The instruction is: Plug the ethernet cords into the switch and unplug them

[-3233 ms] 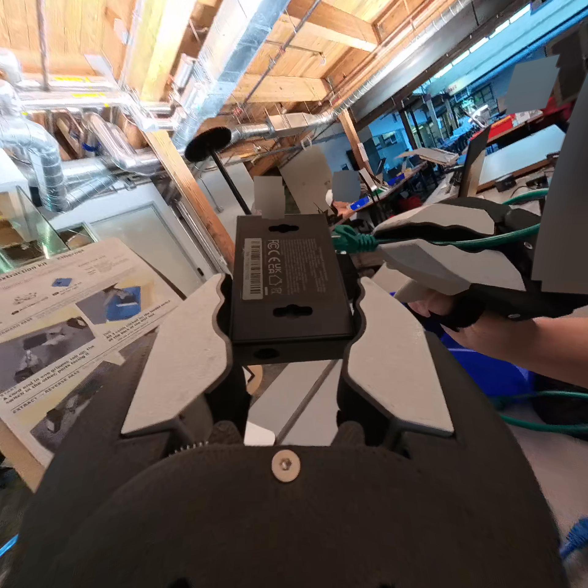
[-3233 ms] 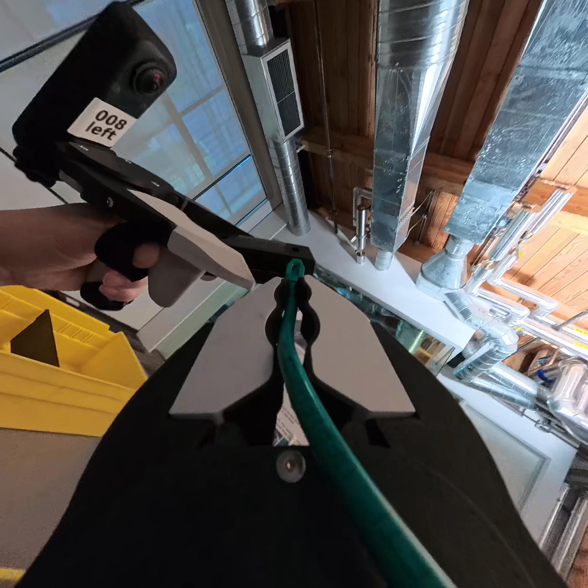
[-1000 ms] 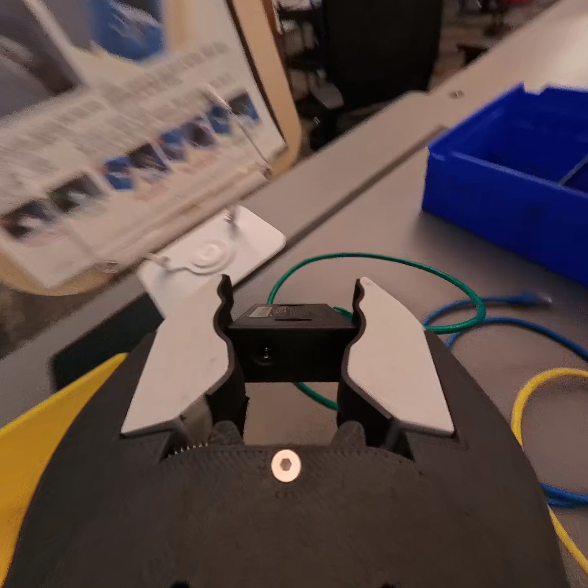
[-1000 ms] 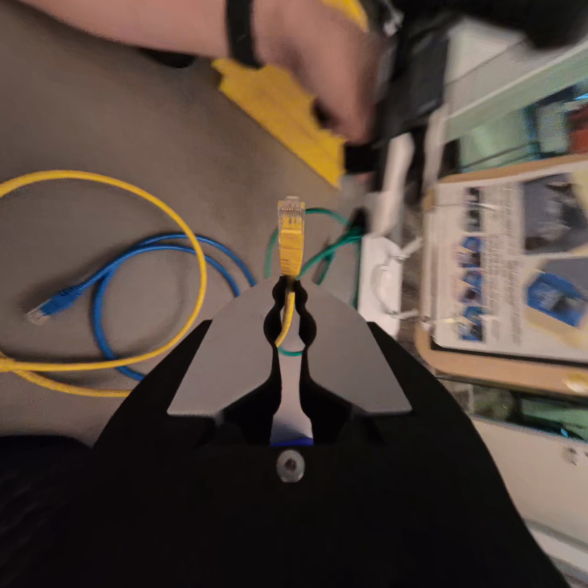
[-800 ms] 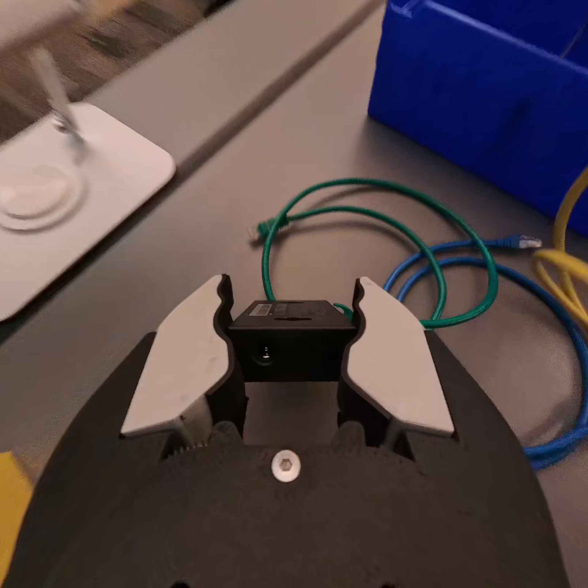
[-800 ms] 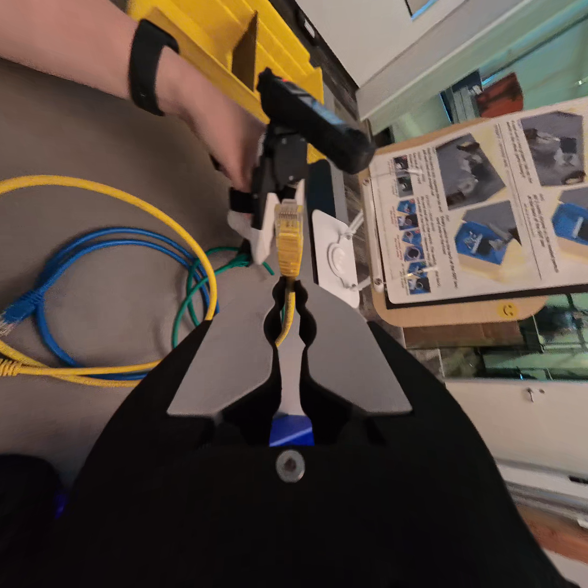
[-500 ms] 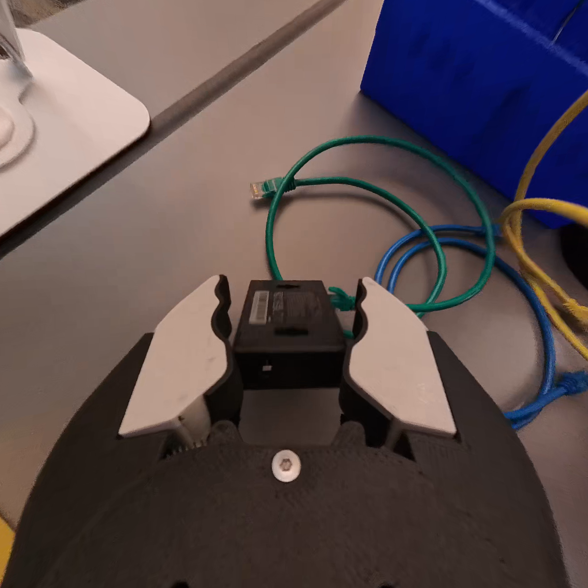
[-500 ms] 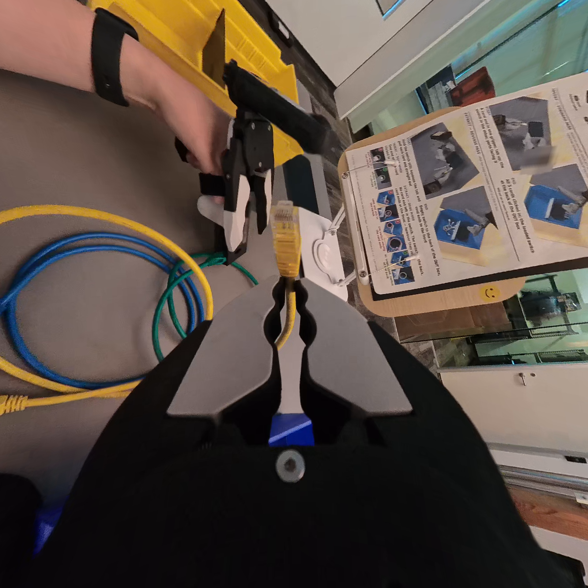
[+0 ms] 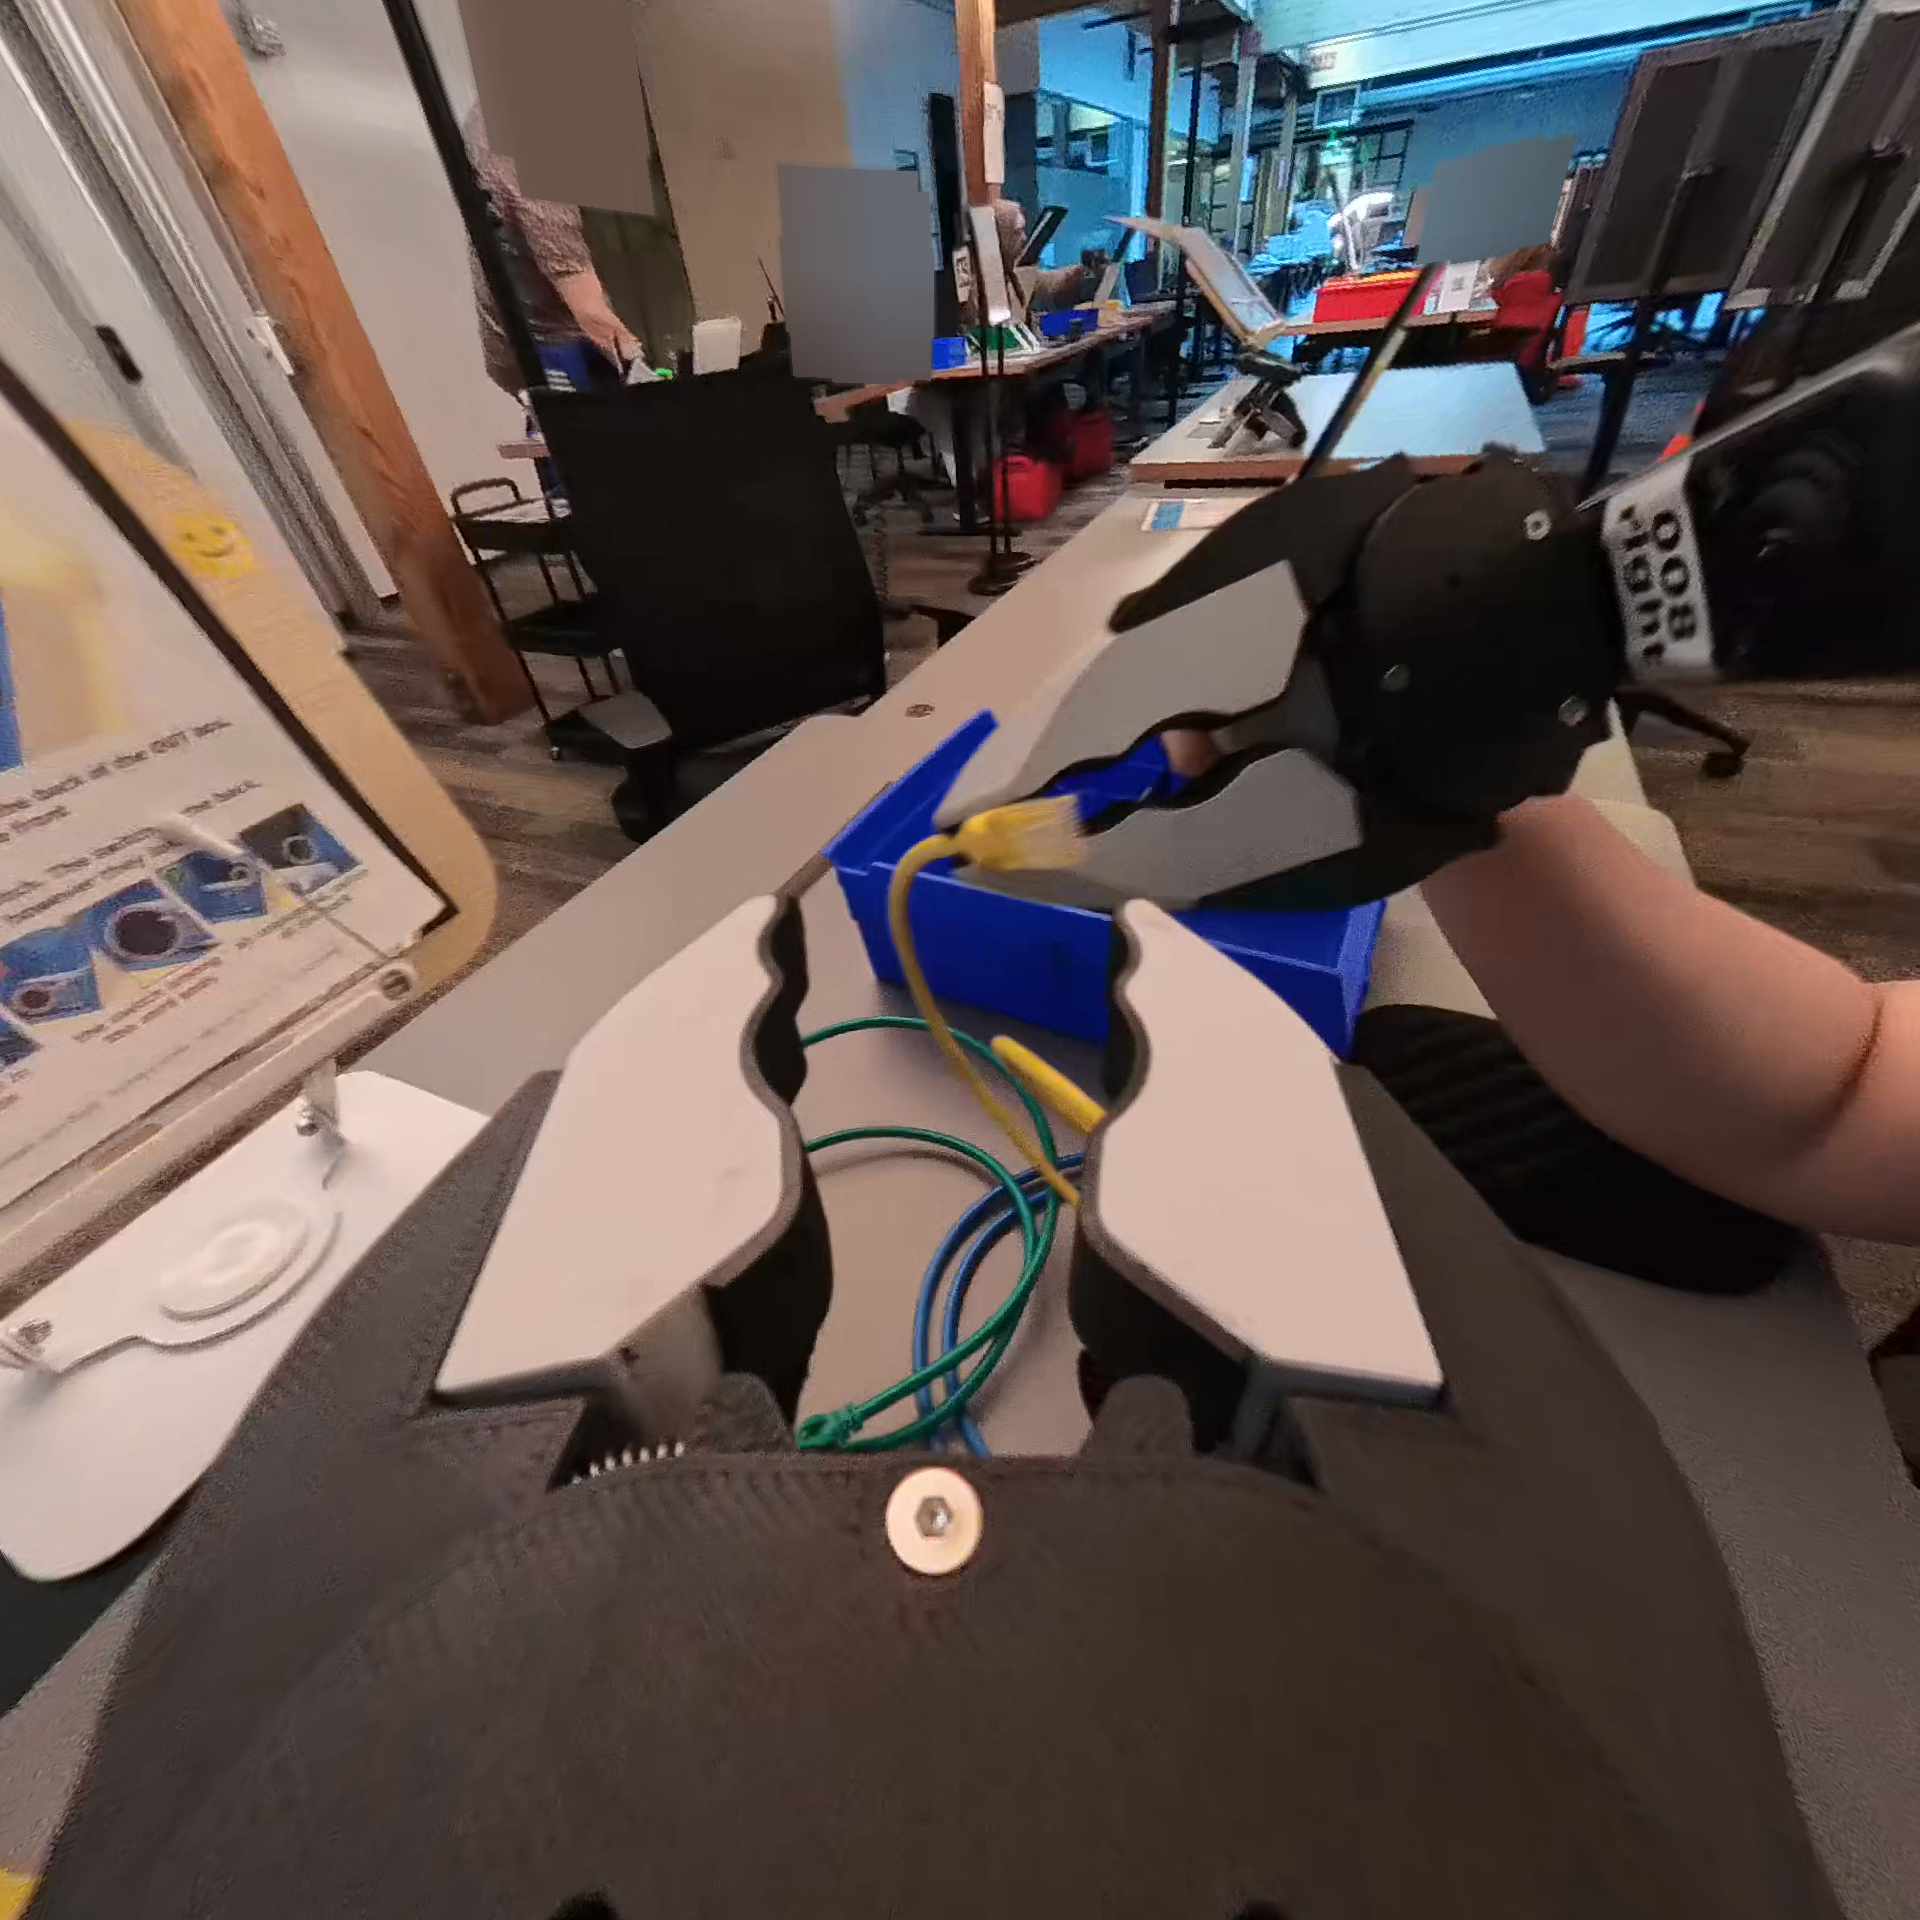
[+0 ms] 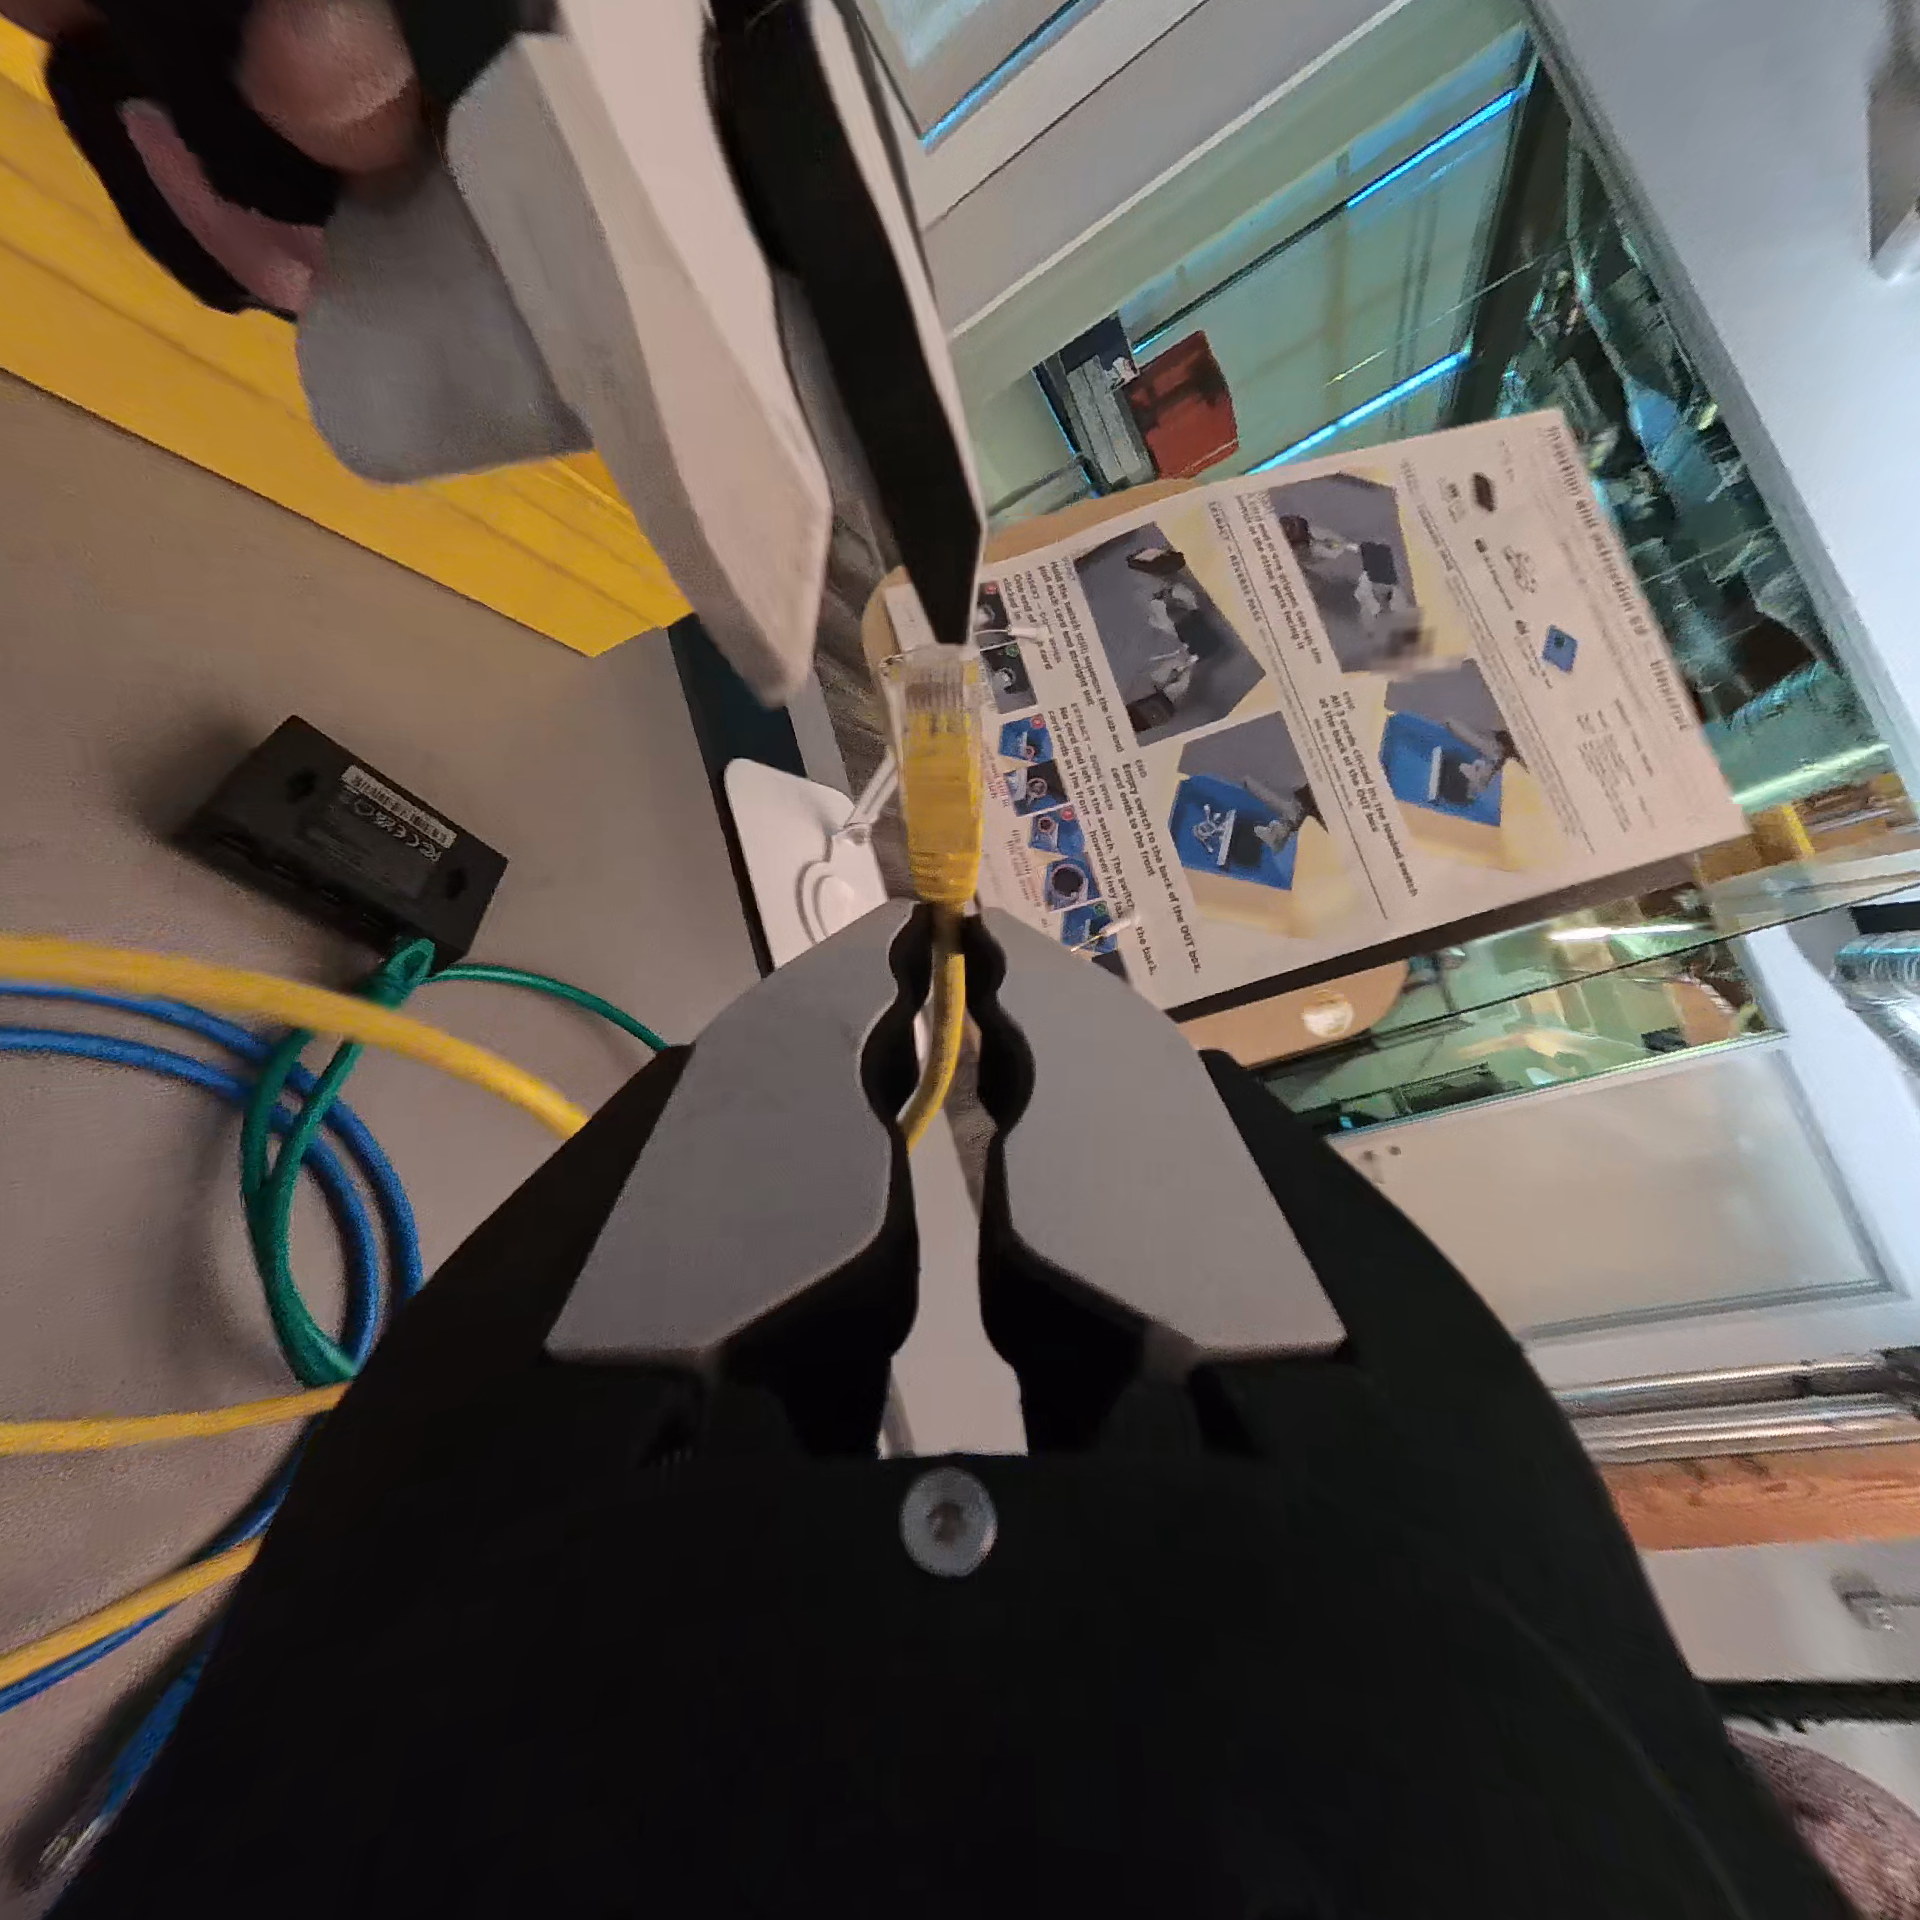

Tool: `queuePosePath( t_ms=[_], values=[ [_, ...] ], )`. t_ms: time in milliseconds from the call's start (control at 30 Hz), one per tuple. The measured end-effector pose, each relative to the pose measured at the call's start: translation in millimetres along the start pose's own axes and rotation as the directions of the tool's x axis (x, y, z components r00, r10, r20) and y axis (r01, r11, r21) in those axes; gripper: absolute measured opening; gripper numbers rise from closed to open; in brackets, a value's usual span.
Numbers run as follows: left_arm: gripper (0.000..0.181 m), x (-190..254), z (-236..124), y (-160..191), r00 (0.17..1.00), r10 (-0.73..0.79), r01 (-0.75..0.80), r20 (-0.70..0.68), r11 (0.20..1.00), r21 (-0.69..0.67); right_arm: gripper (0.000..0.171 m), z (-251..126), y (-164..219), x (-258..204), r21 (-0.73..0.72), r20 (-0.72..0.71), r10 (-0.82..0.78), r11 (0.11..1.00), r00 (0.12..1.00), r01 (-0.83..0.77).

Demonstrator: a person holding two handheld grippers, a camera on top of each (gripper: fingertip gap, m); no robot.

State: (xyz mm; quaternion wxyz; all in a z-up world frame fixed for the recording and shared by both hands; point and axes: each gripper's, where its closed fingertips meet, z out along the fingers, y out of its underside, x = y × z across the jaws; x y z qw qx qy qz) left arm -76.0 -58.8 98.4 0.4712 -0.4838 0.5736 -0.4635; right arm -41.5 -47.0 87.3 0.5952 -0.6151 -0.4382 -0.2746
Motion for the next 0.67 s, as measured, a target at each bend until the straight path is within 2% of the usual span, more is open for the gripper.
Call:
queuePosePath(
  t_ms=[133, 167, 200, 267, 333, 400, 433, 467, 500, 533, 567, 600, 667],
  values=[
    [0.046, 9.4, 14.2, 12.5, 0.999, -0.047, 0.045, -0.023, 0.996, -0.076, 0.007, 8.0, -6.0, -7.6, -0.047, -0.043, -0.110, 0.993, 0.993, 0.108],
    [0.036, 6.0, 15.5, 13.2, 0.999, -0.042, 0.041, -0.003, 0.997, -0.072, 0.007, 9.9, -6.6, -9.9, -0.058, -0.049, -0.135, 0.990, 0.990, 0.132],
    [0.017, 2.1, 15.4, 11.9, 0.999, -0.031, 0.032, 0.020, 0.998, -0.053, 0.007, 12.0, -7.5, -13.4, -0.064, -0.044, -0.151, 0.987, 0.988, 0.148],
    [0.016, -2.8, 13.6, 12.8, 0.999, 0.029, -0.026, 0.045, 0.998, -0.061, 0.007, 14.9, -8.0, -12.7, -0.069, -0.075, -0.179, 0.982, 0.981, 0.174],
    [0.015, -11.4, 7.3, 14.5, 0.986, 0.135, -0.124, 0.101, 0.987, -0.104, 0.010, 16.8, -9.2, -14.3, -0.027, -0.053, -0.093, 0.995, 0.994, 0.091],
    [0.015, -18.2, -3.0, 12.1, 0.967, 0.214, -0.195, 0.141, 0.972, -0.134, 0.012, 13.9, -13.0, -16.3, 0.023, 0.062, 0.177, 0.984, 0.982, -0.179],
    [0.015, -19.6, -8.9, 8.4, 0.962, 0.231, -0.213, 0.149, 0.969, -0.129, 0.012, 8.5, -22.5, -28.5, 0.045, 0.243, 0.357, 0.925, 0.902, -0.378],
    [0.015, -18.2, -14.4, 3.6, 0.958, 0.250, -0.235, 0.142, 0.965, -0.113, 0.013, -2.3, -38.2, -43.9, 0.025, 0.472, 0.510, 0.807, 0.719, -0.590],
    [0.015, -14.1, -19.8, -1.5, 0.949, 0.289, -0.280, 0.125, 0.956, -0.090, 0.014, -14.4, -55.0, -51.3, -0.050, 0.656, 0.601, 0.637, 0.455, -0.769],
    [0.015, -10.9, -25.2, -5.5, 0.933, 0.339, -0.332, 0.120, 0.940, -0.077, 0.015, -23.3, -68.4, -51.2, -0.164, 0.769, 0.615, 0.450, 0.171, -0.878],
    [0.015, -6.1, -30.0, -7.8, 0.914, 0.391, -0.385, 0.106, 0.920, -0.071, 0.015, -28.3, -76.9, -48.8, -0.274, 0.826, 0.561, 0.311, -0.057, -0.910],
    [0.015, 1.1, -33.9, -9.4, 0.897, 0.435, -0.431, 0.079, 0.900, -0.058, 0.016, -28.1, -80.2, -46.8, -0.338, 0.845, 0.499, 0.224, -0.191, -0.914],
    [0.015, 11.4, -40.4, -14.5, 0.893, 0.449, -0.448, 0.040, 0.894, -0.022, 0.030, -15.3, -78.6, -49.1, -0.372, 0.840, 0.469, 0.131, -0.273, -0.919]
  ],
)
